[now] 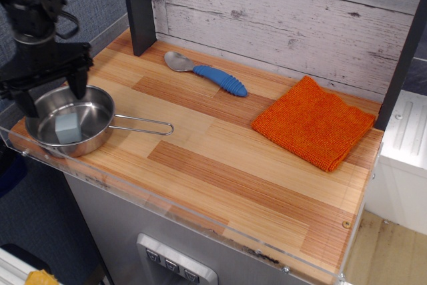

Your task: Put the block on top of the napkin.

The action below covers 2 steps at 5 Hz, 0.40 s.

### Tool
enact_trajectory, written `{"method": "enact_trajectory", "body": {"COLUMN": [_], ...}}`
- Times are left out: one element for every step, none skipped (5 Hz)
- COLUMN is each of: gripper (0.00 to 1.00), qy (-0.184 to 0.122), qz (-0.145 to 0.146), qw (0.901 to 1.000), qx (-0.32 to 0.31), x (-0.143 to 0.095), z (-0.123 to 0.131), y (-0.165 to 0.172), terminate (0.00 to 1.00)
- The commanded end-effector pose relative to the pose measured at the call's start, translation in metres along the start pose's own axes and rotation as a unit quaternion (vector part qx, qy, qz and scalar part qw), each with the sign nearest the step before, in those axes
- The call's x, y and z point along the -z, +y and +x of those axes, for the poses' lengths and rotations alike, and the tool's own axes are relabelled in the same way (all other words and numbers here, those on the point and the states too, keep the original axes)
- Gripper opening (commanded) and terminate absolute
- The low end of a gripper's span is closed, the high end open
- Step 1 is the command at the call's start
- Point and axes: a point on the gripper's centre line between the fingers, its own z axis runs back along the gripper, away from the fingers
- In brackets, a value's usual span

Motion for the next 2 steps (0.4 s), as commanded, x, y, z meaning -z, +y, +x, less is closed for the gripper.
{"method": "enact_trajectory", "body": {"gripper": [1.0,1.0], "qy": [-0.013,-0.009], "qz": [0.001,0.002], "qw": [0.9999,0.9999], "qx": [0.011,0.013], "x": [-0.0028,-0.0009], "z": [-0.0052,-0.0106], "y": [-0.004,-0.0036], "terminate": [0.0,0.0]}}
